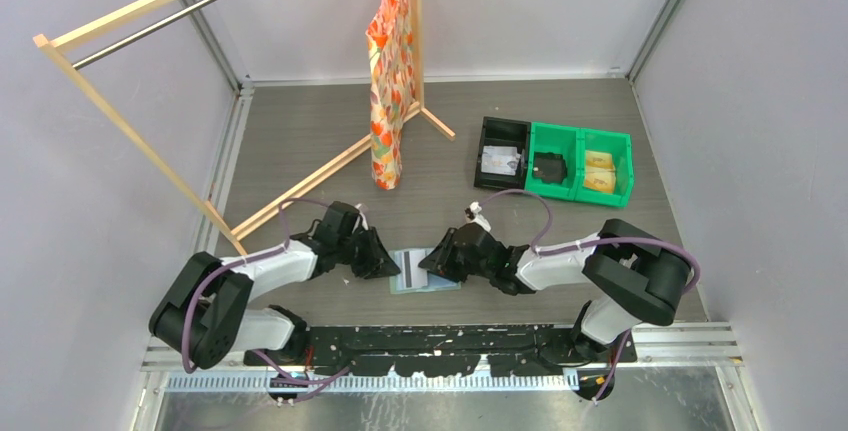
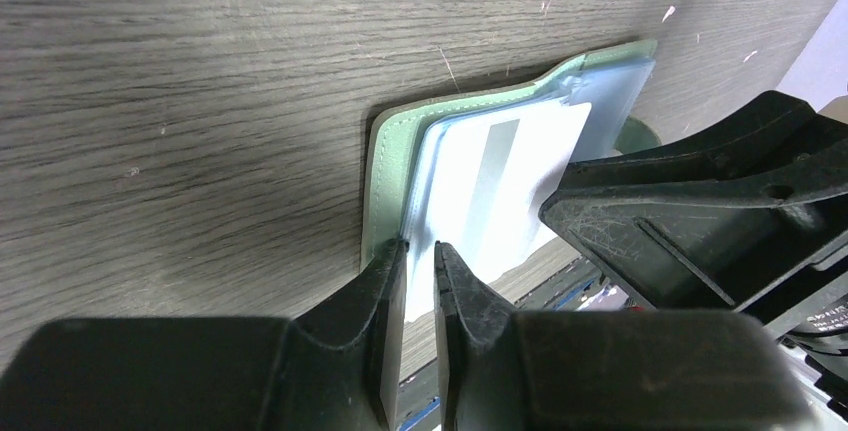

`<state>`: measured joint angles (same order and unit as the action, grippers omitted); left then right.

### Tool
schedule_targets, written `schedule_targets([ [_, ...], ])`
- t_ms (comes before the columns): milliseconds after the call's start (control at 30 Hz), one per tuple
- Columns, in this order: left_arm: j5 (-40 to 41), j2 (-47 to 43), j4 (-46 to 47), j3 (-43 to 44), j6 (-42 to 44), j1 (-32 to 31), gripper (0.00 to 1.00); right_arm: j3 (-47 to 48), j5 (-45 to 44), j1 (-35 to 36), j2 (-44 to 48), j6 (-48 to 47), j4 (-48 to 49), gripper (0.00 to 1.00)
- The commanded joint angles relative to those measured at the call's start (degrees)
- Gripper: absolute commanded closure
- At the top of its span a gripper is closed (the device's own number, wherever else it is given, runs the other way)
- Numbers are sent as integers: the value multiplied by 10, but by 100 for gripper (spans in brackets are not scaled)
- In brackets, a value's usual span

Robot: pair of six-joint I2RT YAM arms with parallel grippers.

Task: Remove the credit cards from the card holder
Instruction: Remove the credit card from the card holder.

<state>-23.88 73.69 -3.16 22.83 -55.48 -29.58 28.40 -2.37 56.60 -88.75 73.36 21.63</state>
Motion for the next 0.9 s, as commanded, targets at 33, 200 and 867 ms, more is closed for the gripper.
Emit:
schedule_targets([
  [33, 36, 24, -15, 3, 20, -2, 82, -28, -4, -6, 2, 30, 54, 70],
  [200, 38, 25, -20, 7, 21, -2, 82, -25, 15, -7, -14, 30, 85, 76],
  [867, 46, 43, -42, 19, 29, -1, 83, -59, 3, -15, 10, 34, 94, 99],
])
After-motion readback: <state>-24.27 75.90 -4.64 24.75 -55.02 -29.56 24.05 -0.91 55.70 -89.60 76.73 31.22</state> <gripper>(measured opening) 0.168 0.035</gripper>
